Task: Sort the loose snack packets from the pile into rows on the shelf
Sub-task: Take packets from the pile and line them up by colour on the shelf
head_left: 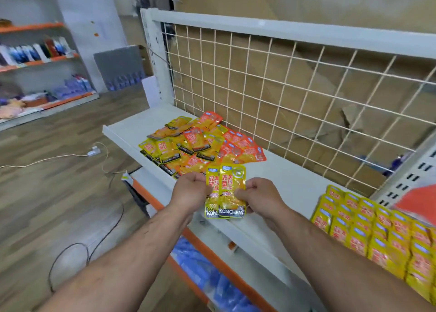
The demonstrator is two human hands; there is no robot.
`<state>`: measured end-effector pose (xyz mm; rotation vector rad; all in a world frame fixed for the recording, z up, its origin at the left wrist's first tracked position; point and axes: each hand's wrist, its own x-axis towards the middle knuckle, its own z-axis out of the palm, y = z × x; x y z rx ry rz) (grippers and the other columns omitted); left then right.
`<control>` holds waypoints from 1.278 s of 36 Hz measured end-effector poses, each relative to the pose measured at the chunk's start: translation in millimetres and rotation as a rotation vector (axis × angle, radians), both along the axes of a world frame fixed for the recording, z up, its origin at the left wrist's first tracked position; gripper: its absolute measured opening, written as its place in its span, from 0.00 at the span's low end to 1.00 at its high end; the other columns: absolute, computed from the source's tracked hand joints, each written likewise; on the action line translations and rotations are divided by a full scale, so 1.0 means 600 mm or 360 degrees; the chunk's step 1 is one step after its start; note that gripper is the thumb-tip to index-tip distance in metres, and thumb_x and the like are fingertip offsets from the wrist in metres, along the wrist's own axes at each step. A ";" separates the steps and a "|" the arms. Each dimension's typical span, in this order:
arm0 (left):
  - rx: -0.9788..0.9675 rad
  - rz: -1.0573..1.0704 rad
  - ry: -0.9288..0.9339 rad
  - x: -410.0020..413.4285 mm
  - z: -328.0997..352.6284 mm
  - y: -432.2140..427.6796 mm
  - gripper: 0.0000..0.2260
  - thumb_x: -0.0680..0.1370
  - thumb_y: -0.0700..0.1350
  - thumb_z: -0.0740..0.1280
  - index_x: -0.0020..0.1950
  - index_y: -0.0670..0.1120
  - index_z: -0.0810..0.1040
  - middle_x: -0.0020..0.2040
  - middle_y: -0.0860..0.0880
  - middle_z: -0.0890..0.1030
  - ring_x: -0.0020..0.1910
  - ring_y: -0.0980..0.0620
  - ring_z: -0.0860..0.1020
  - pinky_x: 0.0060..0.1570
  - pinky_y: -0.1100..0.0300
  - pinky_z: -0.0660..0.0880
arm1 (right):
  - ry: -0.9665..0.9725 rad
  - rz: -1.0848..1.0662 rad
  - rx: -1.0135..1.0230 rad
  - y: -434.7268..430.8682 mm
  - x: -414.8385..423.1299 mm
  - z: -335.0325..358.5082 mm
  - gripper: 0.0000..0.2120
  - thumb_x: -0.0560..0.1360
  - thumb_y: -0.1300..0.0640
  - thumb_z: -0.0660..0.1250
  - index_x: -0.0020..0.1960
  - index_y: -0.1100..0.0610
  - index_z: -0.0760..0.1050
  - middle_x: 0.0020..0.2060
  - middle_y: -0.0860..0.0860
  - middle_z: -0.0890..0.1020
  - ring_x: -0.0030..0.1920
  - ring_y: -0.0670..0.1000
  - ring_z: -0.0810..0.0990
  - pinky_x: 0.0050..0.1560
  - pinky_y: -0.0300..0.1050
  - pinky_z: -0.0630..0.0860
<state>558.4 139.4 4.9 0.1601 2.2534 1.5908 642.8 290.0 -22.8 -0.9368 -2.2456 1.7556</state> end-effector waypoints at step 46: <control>-0.0114 -0.0958 0.0095 0.422 -0.039 0.256 0.10 0.69 0.36 0.75 0.37 0.49 0.78 0.41 0.49 0.82 0.46 0.46 0.82 0.51 0.50 0.80 | -0.0044 -0.1028 -0.0027 0.103 0.593 0.003 0.25 0.74 0.60 0.73 0.29 0.51 0.60 0.25 0.51 0.60 0.23 0.50 0.58 0.27 0.39 0.55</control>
